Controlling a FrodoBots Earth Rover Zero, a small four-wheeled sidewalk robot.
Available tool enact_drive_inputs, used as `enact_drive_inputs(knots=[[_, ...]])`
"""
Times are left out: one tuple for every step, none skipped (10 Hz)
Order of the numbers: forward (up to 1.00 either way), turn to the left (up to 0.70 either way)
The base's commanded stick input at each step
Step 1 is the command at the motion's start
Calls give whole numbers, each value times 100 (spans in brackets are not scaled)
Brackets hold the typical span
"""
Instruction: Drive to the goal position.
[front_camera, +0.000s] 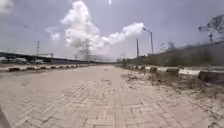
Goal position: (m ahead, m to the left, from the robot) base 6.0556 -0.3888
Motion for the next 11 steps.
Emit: enact_drive_inputs(knots=[[70, 0], [70, 0], [70, 0], [70, 0], [70, 0], [70, 0], [70, 0], [70, 0], [70, 0], [70, 0], [70, 0]])
